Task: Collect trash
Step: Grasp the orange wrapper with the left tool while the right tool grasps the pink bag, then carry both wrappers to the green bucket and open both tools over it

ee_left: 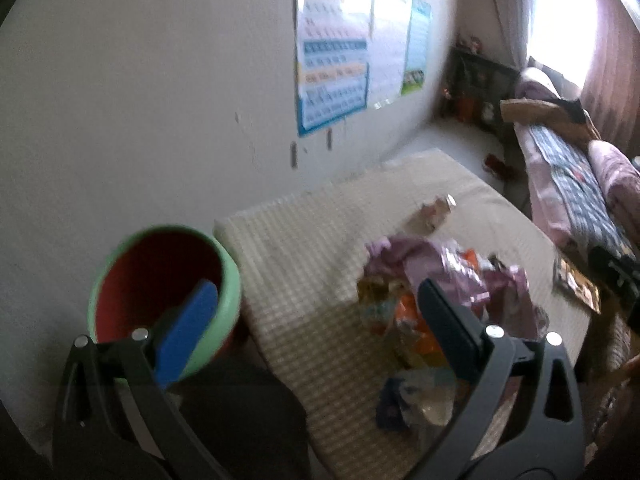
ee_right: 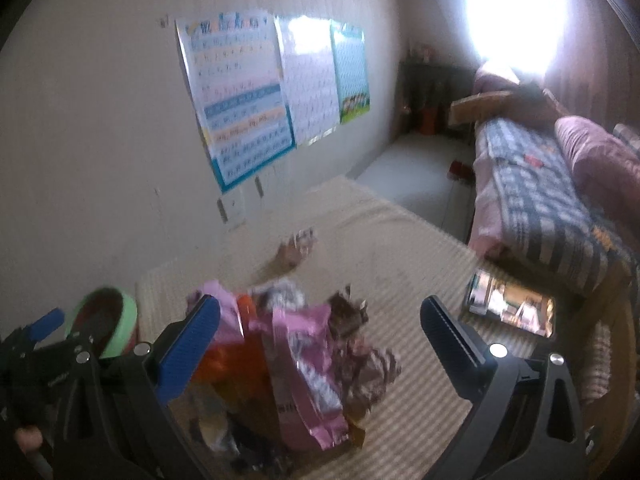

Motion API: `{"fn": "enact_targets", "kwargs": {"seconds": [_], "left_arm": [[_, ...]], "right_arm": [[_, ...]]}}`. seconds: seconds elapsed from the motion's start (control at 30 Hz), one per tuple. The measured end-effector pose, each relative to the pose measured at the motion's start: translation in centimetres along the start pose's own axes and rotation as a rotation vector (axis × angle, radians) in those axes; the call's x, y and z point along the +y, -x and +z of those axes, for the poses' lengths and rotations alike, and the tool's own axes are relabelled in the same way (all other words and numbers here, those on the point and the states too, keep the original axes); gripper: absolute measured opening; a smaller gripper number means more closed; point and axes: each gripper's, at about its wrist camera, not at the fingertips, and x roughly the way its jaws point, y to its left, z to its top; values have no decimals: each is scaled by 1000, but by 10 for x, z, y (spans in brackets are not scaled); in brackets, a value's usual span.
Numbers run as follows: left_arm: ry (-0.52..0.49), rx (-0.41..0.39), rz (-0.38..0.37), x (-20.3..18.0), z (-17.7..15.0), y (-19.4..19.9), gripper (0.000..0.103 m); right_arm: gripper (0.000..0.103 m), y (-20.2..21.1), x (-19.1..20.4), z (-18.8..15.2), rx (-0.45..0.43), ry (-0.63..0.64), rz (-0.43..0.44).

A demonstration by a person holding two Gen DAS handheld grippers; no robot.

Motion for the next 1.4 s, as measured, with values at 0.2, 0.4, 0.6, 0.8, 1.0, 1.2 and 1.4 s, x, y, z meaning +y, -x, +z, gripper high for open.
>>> {"fn": "enact_targets", "kwargs": {"seconds": [0.2, 0.4, 0.6, 0.8, 1.0, 1.2, 1.4], "left_arm": [[-98, 73, -152, -29, -7, -23, 87], [-308, 135, -250, -82, -10, -56, 80], [-368, 177, -228, -97, -14, -81, 54], [-301, 156, -242, -82, -4, -78, 34], [-240, 137, -256, -74, 3, -66, 22], [-198, 149, -284, -67, 2, -58, 22], [-152, 130, -288, -53, 5, -44, 22]], "right_arm": [[96, -15, 2, -16, 64, 28, 44], [96, -21, -1, -22, 92, 70, 59], [96, -24, -10, -32, 125, 74, 77], [92, -31, -10, -37, 162, 84, 102], [74, -48, -3, -47, 255, 90, 137], [47, -75, 0, -60, 368, 81, 130], [39, -68, 0, -61, 366, 64, 171]]}}
